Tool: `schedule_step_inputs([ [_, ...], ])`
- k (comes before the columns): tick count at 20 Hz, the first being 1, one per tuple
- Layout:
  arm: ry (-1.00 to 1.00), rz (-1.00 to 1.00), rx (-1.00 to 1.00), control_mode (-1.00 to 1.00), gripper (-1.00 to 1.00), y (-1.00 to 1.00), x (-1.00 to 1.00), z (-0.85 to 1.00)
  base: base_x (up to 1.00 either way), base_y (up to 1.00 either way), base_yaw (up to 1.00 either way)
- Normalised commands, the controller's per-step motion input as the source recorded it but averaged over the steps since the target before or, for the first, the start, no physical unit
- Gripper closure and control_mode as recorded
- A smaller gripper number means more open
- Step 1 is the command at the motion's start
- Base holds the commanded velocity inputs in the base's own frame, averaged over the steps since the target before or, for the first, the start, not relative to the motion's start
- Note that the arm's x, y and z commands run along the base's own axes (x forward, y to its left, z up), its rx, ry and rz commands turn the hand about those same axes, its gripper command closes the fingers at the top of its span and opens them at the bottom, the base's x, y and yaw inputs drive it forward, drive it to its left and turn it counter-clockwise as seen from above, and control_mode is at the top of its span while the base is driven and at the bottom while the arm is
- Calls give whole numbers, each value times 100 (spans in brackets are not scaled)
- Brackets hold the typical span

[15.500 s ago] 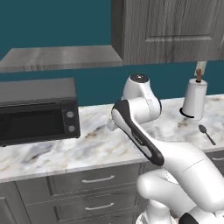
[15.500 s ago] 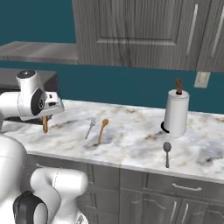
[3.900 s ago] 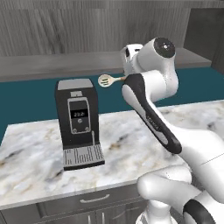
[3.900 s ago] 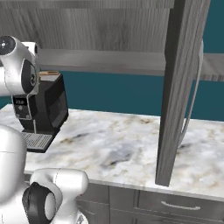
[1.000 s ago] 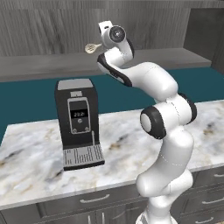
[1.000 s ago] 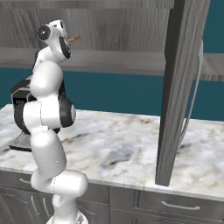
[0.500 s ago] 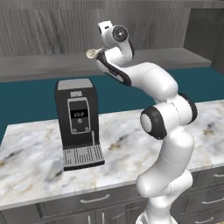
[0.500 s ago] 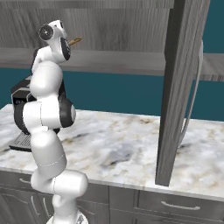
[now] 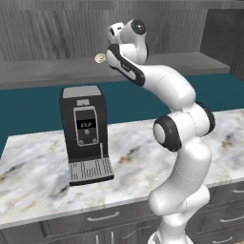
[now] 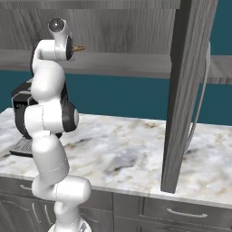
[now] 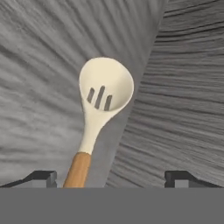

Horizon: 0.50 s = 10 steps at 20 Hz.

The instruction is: Organize the utensils by type. Pick up the wooden spoons from the counter and place them in the open cabinet. Then pick up the metallic utensils from the counter and place them in the open drawer.

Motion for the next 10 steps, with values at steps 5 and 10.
schedule_step_inputs([
  [5,3,8,-2,-100,-100,-1,-34,-33,0,0,0],
  [10,1,4,-6,-100,-100,0,-40,-39,0,0,0],
])
